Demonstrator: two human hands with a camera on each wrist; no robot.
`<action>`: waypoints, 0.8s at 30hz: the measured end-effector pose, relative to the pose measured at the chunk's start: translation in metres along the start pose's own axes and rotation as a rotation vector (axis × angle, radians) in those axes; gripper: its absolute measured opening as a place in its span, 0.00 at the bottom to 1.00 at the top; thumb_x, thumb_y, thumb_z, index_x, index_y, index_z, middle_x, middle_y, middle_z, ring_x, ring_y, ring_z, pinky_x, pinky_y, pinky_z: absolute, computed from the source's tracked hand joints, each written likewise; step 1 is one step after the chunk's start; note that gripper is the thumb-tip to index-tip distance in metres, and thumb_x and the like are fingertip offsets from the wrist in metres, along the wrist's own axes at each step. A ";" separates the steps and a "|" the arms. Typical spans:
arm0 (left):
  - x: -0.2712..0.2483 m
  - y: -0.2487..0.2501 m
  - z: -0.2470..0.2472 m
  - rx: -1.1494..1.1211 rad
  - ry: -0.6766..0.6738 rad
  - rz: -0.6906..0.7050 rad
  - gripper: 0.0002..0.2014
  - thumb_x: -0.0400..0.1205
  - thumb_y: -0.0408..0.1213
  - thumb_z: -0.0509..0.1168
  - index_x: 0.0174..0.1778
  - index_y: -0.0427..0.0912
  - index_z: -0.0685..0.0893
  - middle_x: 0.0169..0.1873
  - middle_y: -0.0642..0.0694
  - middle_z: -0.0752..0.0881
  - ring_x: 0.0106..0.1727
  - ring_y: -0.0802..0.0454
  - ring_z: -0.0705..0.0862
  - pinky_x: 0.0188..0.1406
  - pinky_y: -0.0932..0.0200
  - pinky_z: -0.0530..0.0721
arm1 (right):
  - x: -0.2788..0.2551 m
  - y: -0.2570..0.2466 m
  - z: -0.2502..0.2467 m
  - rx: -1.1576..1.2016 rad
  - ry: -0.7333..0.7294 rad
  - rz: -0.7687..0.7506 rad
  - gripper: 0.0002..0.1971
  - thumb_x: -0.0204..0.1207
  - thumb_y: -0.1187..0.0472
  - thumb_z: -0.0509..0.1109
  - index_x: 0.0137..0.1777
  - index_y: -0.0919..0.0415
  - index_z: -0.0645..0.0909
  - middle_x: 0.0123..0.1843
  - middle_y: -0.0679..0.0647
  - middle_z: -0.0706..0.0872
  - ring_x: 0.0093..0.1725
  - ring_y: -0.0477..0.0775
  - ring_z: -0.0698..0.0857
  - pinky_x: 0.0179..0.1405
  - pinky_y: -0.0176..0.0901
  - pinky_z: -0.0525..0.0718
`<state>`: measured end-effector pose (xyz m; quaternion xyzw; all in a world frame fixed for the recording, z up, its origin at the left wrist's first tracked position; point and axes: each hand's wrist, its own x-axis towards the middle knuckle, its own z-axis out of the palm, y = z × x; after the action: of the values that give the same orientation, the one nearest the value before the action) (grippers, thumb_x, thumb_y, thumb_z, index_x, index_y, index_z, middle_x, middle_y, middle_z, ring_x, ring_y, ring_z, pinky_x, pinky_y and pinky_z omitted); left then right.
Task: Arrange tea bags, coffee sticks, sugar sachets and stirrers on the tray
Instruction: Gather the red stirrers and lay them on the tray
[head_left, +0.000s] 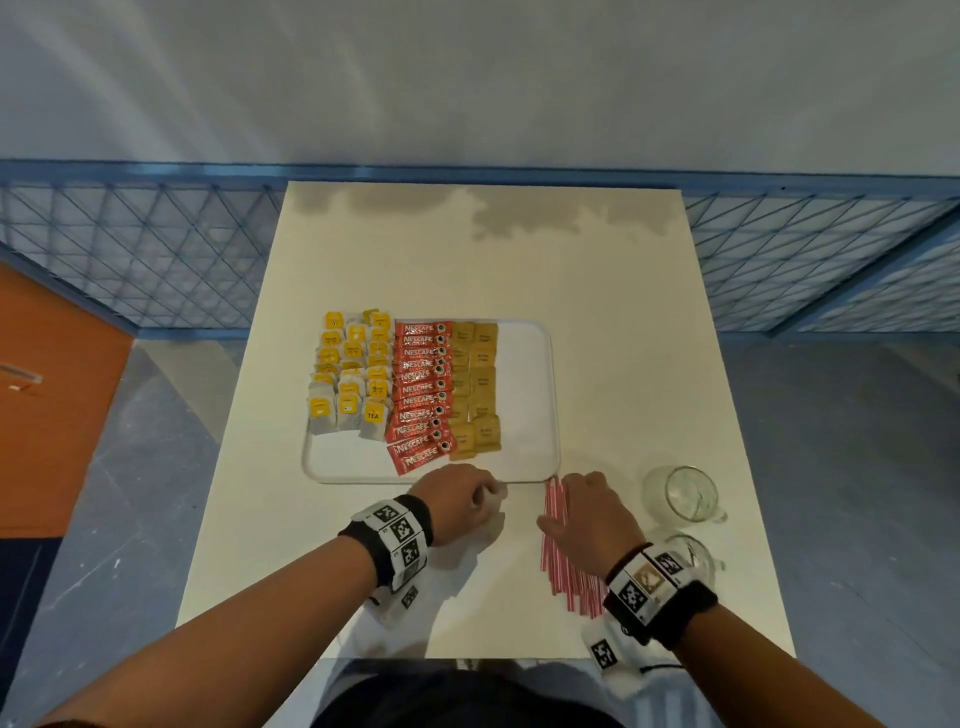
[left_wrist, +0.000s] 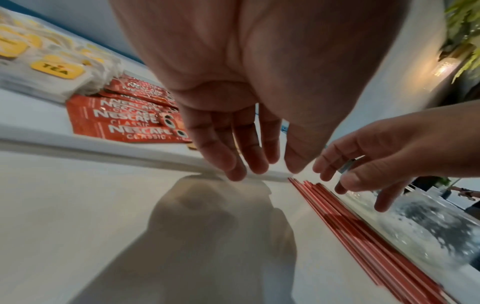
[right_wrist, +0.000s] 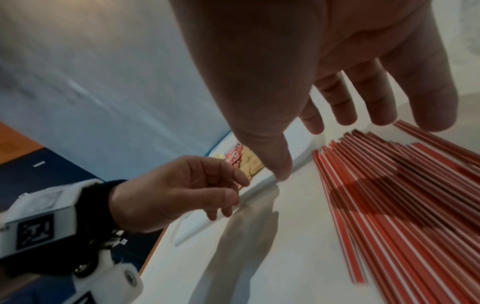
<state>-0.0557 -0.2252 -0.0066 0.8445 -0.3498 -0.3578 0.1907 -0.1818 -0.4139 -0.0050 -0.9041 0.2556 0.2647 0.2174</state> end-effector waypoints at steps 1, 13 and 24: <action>-0.002 0.003 0.004 0.018 -0.021 -0.006 0.16 0.84 0.46 0.64 0.66 0.50 0.84 0.56 0.51 0.87 0.54 0.52 0.83 0.54 0.58 0.78 | -0.006 0.003 0.005 0.002 0.011 -0.004 0.32 0.77 0.39 0.70 0.75 0.56 0.70 0.71 0.57 0.72 0.67 0.62 0.78 0.65 0.54 0.82; -0.012 0.022 0.059 0.137 -0.006 0.073 0.27 0.81 0.36 0.70 0.77 0.48 0.75 0.73 0.47 0.74 0.66 0.45 0.81 0.63 0.52 0.82 | -0.039 0.032 0.039 -0.018 0.077 0.000 0.28 0.77 0.57 0.75 0.74 0.58 0.70 0.68 0.58 0.74 0.62 0.61 0.79 0.56 0.51 0.85; -0.014 0.025 0.063 0.298 0.072 0.118 0.33 0.83 0.30 0.66 0.84 0.45 0.64 0.82 0.40 0.63 0.82 0.40 0.65 0.76 0.47 0.74 | -0.039 0.025 0.044 -0.107 0.024 -0.302 0.35 0.83 0.63 0.67 0.87 0.50 0.57 0.66 0.55 0.77 0.59 0.63 0.80 0.56 0.55 0.84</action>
<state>-0.1201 -0.2370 -0.0279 0.8538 -0.4408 -0.2597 0.0963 -0.2409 -0.3958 -0.0221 -0.9456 0.1048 0.2315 0.2032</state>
